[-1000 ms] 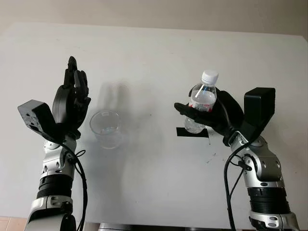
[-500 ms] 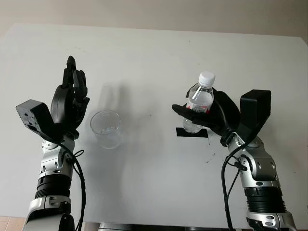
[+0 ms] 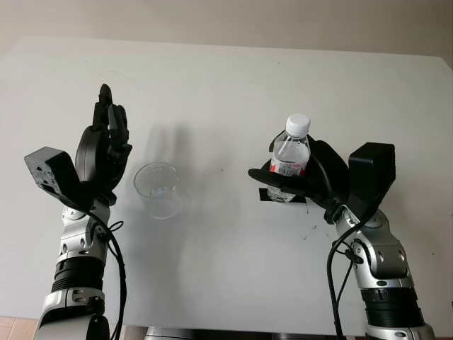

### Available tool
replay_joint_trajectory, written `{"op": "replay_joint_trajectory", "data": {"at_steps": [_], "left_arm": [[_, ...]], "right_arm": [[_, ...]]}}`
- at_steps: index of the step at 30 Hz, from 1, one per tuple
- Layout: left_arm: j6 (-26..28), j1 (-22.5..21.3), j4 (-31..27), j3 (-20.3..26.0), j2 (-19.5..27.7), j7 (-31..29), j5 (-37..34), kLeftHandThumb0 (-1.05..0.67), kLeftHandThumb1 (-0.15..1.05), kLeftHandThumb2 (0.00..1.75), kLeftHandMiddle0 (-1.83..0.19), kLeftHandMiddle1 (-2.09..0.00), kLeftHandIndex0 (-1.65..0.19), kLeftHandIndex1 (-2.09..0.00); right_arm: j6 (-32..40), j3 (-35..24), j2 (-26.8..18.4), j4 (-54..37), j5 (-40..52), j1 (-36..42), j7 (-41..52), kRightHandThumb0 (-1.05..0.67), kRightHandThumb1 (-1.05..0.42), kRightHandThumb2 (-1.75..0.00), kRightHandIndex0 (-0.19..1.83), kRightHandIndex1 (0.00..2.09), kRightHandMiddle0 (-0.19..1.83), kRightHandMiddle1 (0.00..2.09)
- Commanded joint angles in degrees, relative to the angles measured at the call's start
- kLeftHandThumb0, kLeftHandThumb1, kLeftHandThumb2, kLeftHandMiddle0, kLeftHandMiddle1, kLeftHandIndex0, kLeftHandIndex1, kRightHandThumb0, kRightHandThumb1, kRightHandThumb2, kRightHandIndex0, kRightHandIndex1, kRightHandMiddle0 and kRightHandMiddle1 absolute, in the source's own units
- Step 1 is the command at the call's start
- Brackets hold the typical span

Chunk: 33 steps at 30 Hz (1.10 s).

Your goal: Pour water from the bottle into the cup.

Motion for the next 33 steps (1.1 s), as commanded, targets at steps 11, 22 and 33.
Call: {"op": "replay_joint_trajectory", "data": {"at_steps": [11, 22, 33], "left_arm": [[-0.5, -0.5, 0.0, 0.5, 0.8, -0.8, 0.0, -0.75, 1.05, 0.7, 0.19, 0.0, 0.19, 0.0], [-0.6, -0.6, 0.4, 0.5, 1.2, -1.2, 0.0, -0.75, 1.05, 0.71, 0.19, 0.0, 0.19, 0.0], [-1.0, -1.0, 0.9, 0.1, 1.3, -1.0, 0.4, -0.75, 1.05, 0.71, 0.19, 0.0, 0.19, 0.0]], "right_arm": [[-18.6, 0.6, -2.4, 13.9, -5.7, 1.3, 0.7, -0.88, -0.9, -0.05, -0.19, 0.0, -0.19, 0.0], [-31.7, -1.7, -1.1, 21.6, -6.2, 1.5, -4.6, -0.96, -0.93, -0.06, -0.19, 0.0, -0.19, 0.0], [-41.0, -3.0, 2.2, 18.4, -2.0, 2.4, -4.6, -0.98, -0.95, -0.06, -0.19, 0.0, -0.19, 0.0]]}}
